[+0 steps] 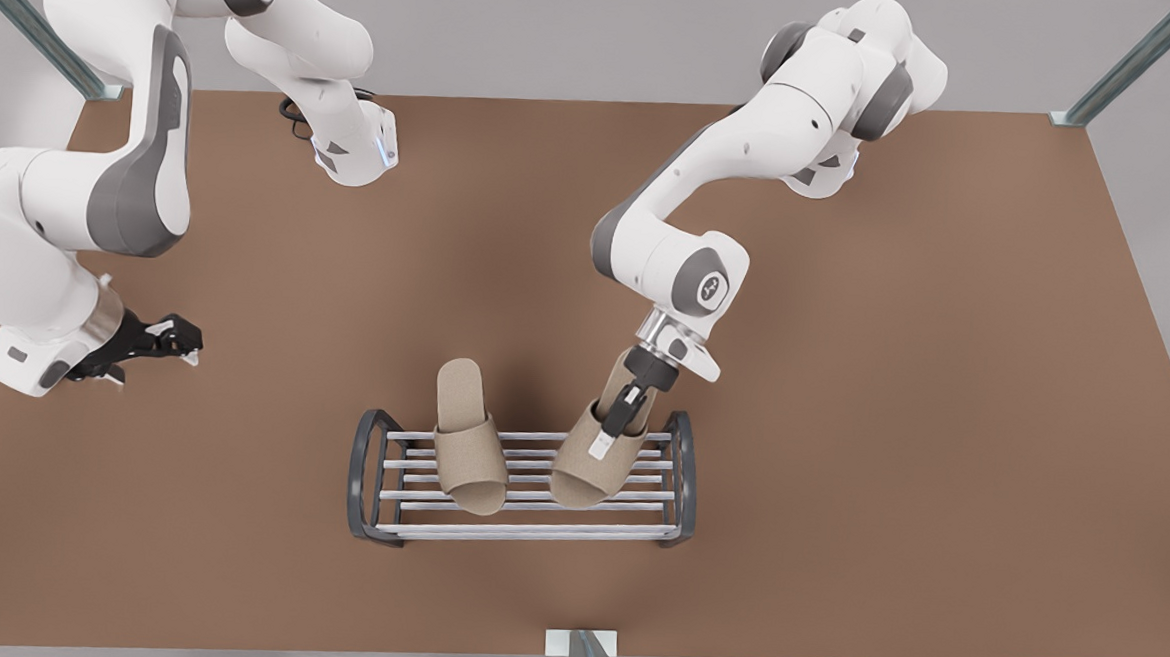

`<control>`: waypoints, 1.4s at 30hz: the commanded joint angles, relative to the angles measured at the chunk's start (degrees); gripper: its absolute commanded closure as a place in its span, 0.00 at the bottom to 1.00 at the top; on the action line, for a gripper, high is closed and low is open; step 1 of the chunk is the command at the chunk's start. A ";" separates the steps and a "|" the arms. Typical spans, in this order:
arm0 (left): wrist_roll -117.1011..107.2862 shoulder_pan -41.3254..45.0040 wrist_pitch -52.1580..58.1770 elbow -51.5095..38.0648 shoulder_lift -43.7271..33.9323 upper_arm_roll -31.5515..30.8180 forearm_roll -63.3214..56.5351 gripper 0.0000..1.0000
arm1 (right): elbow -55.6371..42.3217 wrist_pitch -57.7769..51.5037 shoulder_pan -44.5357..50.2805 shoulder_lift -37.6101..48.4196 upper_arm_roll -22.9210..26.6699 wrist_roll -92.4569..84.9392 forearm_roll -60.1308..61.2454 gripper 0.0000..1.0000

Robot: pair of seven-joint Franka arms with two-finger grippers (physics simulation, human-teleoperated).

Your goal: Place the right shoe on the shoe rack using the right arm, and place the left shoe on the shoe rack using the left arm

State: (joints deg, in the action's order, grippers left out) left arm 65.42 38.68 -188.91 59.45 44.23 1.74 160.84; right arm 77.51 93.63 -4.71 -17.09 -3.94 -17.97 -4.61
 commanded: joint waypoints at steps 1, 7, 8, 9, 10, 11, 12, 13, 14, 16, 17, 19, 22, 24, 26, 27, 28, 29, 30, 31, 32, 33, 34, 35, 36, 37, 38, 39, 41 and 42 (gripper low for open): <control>-1.35 -0.01 1.61 -0.04 0.15 0.02 0.00 0.42 | 0.01 -3.19 -0.12 0.21 0.08 36.69 -0.14 0.00; -1.52 -0.45 1.61 0.14 0.15 0.11 0.18 0.00 | 0.36 -3.11 -1.70 1.53 -1.15 36.52 -0.22 0.00; -1.52 -0.45 1.61 0.14 0.15 0.11 0.18 0.00 | 0.45 -2.58 -1.44 1.45 -1.24 36.43 -0.57 0.00; -1.61 -0.71 1.61 0.14 0.15 0.11 0.18 0.00 | 0.71 -2.32 -1.35 1.44 -1.50 36.52 -1.72 0.00; -1.61 -0.89 1.70 0.14 0.15 0.11 0.18 0.00 | 0.71 -2.32 -1.35 1.36 -1.51 36.17 -1.72 0.00; -1.61 -1.15 1.96 0.14 0.24 0.11 0.18 0.00 | 0.71 -2.32 -1.44 1.36 -1.51 35.90 -1.63 0.00; -1.61 -1.24 2.22 0.05 0.24 0.11 0.18 0.00 | 0.71 -2.32 -1.44 1.27 -1.51 35.82 -1.63 0.00; -1.70 -1.15 2.31 0.05 0.33 0.11 0.26 0.00 | 0.80 -2.32 -1.61 1.27 -1.51 35.81 -1.54 0.00; -1.70 -1.07 2.23 -0.04 0.33 0.11 0.26 0.00 | 0.80 -2.32 -1.79 1.27 -1.51 35.73 -1.45 0.00; -2.05 -0.63 1.79 -0.12 0.06 0.02 0.53 0.00 | 1.33 -2.32 -2.05 1.27 -1.51 35.73 -1.28 0.00; -2.23 -0.45 1.70 -0.12 -0.02 0.02 0.62 0.00 | 1.41 -2.32 -2.05 1.27 -1.50 35.73 -1.37 0.00; -2.40 -0.10 1.61 -0.12 -0.11 0.02 0.62 0.00 | 1.50 -2.23 -2.14 1.27 -1.42 35.73 -1.37 0.00; -2.40 -0.28 3.54 -0.91 0.59 0.37 0.53 0.00 | 1.59 -2.14 -2.14 1.18 -1.42 35.73 -1.37 0.00; -2.31 -0.19 5.39 -1.62 1.82 1.16 0.09 0.00 | 1.59 -2.14 -2.23 1.09 -1.42 35.73 -1.37 0.00; -2.23 -0.19 7.32 -1.62 3.05 1.42 0.00 0.00 | 1.59 -2.14 -2.67 1.09 -1.42 35.55 -1.28 0.00; -2.23 0.08 8.47 -2.23 4.02 2.57 0.00 0.00 | 1.42 -2.40 -2.58 1.09 -1.15 35.02 -1.19 0.00; -2.23 0.34 8.55 -3.29 4.98 2.65 0.00 0.00 | 1.24 -2.40 -2.84 0.83 -0.98 33.10 -0.84 0.00; -2.23 1.39 8.55 -3.38 5.34 3.80 0.00 0.00 | 1.41 -2.40 -3.37 0.92 -0.89 31.42 0.21 0.00; -2.23 1.66 8.55 -3.29 5.34 4.06 0.00 0.00 | 1.50 -2.23 -4.25 1.00 -0.89 30.02 1.80 0.00; -2.23 1.75 8.38 -3.29 5.34 4.06 0.00 0.00 | 1.41 -2.14 -4.25 1.09 -0.89 28.87 1.97 0.00; -2.23 1.75 8.38 -3.29 5.34 4.06 0.00 0.00 | 1.41 -2.05 -3.81 1.27 -0.98 28.96 1.80 0.00; -2.23 1.75 8.38 -3.29 5.42 4.06 0.00 0.00 | 1.41 -1.97 -4.16 1.09 -0.98 28.96 1.80 0.00; -2.23 1.75 8.38 -3.29 5.69 4.06 0.00 0.00 | 1.33 -1.96 -3.63 1.36 -0.98 29.05 1.71 0.00; -2.14 1.66 8.55 -3.29 6.04 4.06 0.00 0.00 | 1.24 -1.88 -3.64 1.18 -0.98 29.05 1.71 0.00; -2.14 1.57 8.64 -3.20 6.04 4.06 0.00 0.00 | 1.24 -1.96 -3.63 1.27 -0.98 29.05 1.62 0.00; -2.14 1.48 9.08 -2.94 6.13 4.06 0.09 0.00 | 1.24 -1.96 -3.63 1.27 -0.98 29.05 1.62 0.00; -2.23 1.31 9.17 -2.94 6.48 3.98 0.09 0.00 | 1.24 -2.23 -3.46 1.44 -1.24 29.48 1.62 0.00; -2.23 1.31 9.35 -2.76 6.74 3.98 0.09 0.00 | 1.24 -2.40 -3.55 1.44 -1.33 29.57 1.62 0.00; -2.14 1.66 9.35 -2.23 6.74 3.97 0.18 0.00 | 1.24 -2.32 -3.55 1.44 -1.33 29.40 1.62 0.00; -2.14 1.66 9.26 -2.23 6.66 4.06 0.18 0.00 | 1.24 -2.23 -3.55 1.44 -1.33 29.49 1.53 0.00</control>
State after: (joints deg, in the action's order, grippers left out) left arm 63.49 40.29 -180.22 57.16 51.00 5.75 160.98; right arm 78.79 91.45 -8.25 -15.73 -5.26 10.78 -3.09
